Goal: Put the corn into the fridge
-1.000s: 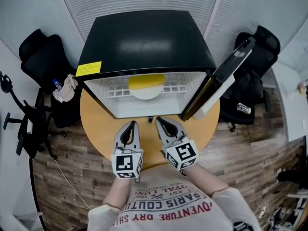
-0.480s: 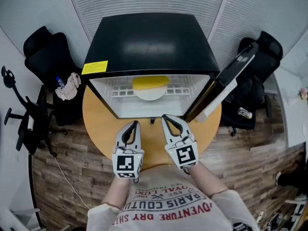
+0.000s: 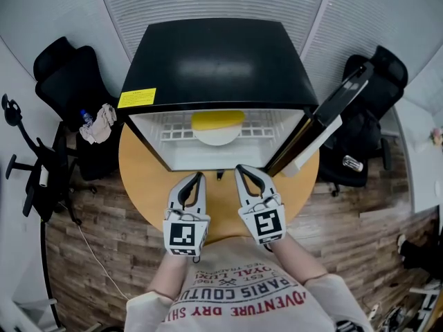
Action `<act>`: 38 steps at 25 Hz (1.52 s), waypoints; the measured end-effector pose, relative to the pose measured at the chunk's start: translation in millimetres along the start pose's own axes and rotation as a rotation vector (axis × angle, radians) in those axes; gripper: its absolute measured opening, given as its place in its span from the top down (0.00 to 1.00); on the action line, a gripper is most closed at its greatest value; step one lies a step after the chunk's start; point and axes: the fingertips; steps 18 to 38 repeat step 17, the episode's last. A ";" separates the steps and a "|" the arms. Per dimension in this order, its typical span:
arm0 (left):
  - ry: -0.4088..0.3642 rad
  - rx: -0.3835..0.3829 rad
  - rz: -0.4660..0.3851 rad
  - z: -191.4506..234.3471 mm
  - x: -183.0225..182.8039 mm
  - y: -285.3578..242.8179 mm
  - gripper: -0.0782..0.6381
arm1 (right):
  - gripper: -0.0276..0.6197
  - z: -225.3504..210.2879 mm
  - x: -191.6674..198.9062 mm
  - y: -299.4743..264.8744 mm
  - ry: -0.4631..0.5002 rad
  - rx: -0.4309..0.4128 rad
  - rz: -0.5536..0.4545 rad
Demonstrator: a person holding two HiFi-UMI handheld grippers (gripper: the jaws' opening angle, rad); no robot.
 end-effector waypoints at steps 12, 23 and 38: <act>0.008 -0.001 -0.006 6.1 -4.0 -4.8 0.85 | 0.91 -15.0 5.8 -4.4 -0.046 0.051 0.041; 0.003 -0.004 -0.004 8.8 -3.4 -5.2 0.85 | 0.91 -12.6 8.5 -6.9 -0.044 0.033 0.061; 0.003 -0.004 -0.004 8.8 -3.4 -5.2 0.85 | 0.91 -12.6 8.5 -6.9 -0.044 0.033 0.061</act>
Point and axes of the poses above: the fingertips, and each gripper's own axes: y backward along the fingers, z to its left, x out of its underside, and after that the axes turned 10 degrees about -z, right-handed
